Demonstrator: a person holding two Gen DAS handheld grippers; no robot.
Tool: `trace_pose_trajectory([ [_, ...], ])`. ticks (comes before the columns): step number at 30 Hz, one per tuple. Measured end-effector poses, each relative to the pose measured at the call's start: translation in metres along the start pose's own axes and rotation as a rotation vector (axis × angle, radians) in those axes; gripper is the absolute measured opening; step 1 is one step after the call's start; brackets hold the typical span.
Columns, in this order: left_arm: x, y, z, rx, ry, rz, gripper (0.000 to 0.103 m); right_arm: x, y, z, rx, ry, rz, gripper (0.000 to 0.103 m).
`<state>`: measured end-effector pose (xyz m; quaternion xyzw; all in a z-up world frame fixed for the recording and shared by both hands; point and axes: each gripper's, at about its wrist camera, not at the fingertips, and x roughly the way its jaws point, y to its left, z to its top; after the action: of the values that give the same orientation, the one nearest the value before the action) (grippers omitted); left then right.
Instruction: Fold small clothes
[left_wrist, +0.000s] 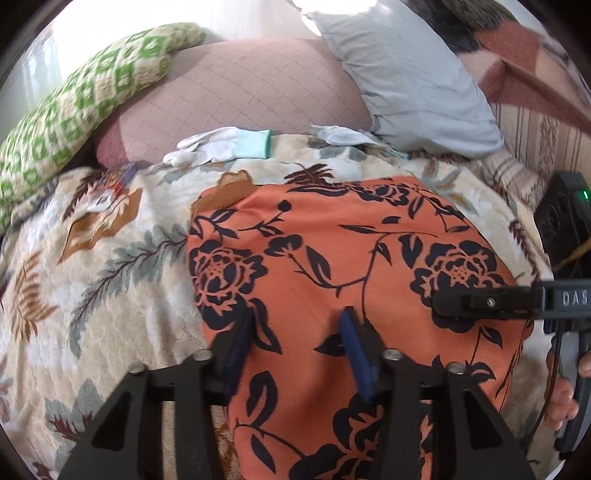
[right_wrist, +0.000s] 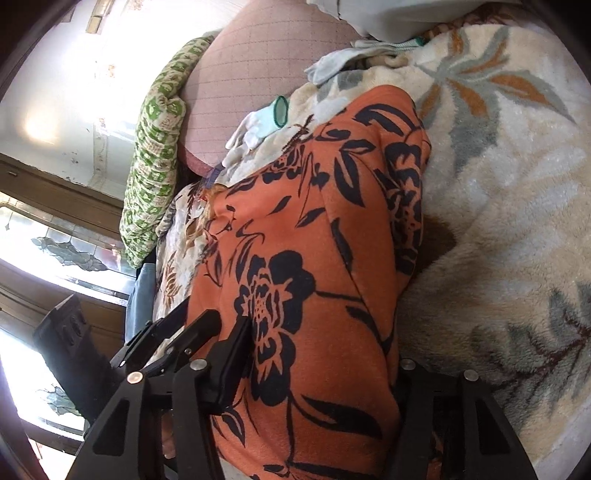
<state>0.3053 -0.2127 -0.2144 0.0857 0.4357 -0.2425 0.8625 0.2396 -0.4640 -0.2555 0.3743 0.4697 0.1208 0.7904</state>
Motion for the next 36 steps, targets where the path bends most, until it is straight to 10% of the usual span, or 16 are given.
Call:
trace_pose_trajectory([
  [6,-0.029,0.016,0.009,-0.038,-0.041,-0.124,0.009,-0.005,0.037,-0.001,-0.041,-0.021,0.062,0.054],
  [13,-0.05,0.083,0.001,-0.166,-0.004,-0.012,0.011,0.003,0.072,-0.007,-0.08,-0.039,0.016,0.049],
  [21,-0.011,0.092,-0.015,-0.306,0.145,-0.313,0.073,0.01,0.018,-0.004,0.049,0.005,-0.012,0.049],
  [25,0.014,0.065,-0.012,-0.283,0.223,-0.248,0.087,0.019,0.01,-0.001,0.078,0.018,0.03,0.049],
  [27,0.027,0.061,-0.021,-0.384,0.272,-0.382,0.087,0.021,0.006,-0.001,0.085,0.022,0.039,0.049],
  [29,0.023,0.047,-0.021,-0.332,0.238,-0.337,0.085,0.025,0.0,-0.001,0.1,0.029,0.054,0.049],
  [31,0.016,0.038,-0.019,-0.289,0.206,-0.324,0.051,0.024,-0.001,-0.002,0.107,0.022,0.064,0.049],
  [36,-0.014,0.038,-0.009,-0.244,0.139,-0.324,0.04,0.012,0.025,-0.005,0.047,-0.016,0.095,0.049],
])
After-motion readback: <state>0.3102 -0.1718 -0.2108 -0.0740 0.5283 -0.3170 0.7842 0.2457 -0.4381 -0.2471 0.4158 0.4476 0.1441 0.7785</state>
